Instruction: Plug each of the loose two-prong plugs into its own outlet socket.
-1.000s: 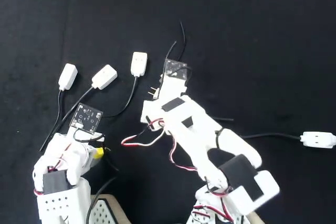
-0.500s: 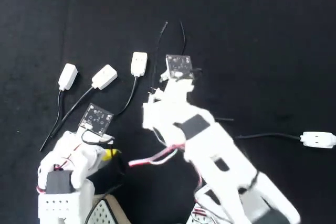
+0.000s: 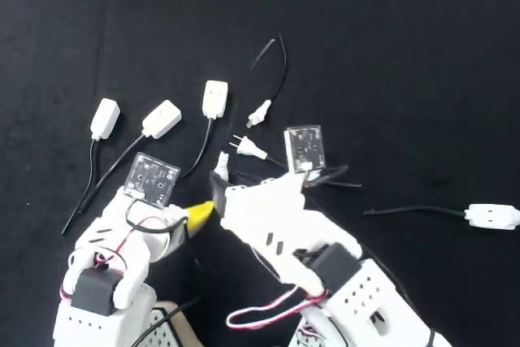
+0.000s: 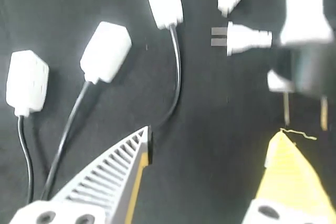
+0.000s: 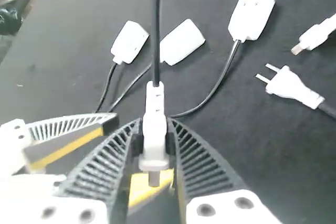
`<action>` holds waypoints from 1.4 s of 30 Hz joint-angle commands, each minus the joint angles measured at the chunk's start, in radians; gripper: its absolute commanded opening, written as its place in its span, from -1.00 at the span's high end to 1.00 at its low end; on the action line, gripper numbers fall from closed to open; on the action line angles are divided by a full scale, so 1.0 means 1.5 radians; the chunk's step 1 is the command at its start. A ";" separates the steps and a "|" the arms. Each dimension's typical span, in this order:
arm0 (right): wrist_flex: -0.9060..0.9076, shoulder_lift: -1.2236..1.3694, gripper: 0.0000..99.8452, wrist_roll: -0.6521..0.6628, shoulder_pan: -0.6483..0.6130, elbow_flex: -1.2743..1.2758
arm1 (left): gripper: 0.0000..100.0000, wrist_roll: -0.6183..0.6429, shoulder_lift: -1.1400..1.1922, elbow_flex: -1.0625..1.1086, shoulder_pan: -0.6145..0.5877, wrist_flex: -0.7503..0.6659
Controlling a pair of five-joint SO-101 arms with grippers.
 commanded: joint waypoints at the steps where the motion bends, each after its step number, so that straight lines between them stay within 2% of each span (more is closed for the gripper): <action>1: 0.033 -0.018 0.98 -0.011 -0.038 -0.010 | 0.31 0.056 -0.001 -0.027 0.008 -0.080; 8: 0.073 -0.018 0.98 -0.008 -0.072 -0.035 | 0.31 0.076 -0.001 0.004 0.001 -0.127; 16: 0.093 -0.018 0.98 0.017 -0.075 -0.039 | 0.31 0.076 -0.001 0.001 -0.003 -0.127; 22: 0.131 -0.018 0.98 0.051 -0.075 -0.057 | 0.31 0.077 -0.001 -0.001 -0.048 -0.127; 31: 0.227 -0.017 0.98 0.123 -0.073 -0.115 | 0.31 0.076 -0.001 0.002 -0.046 -0.127; 42: 0.238 -0.017 0.98 0.153 -0.072 -0.116 | 0.31 0.076 -0.001 0.003 -0.047 -0.126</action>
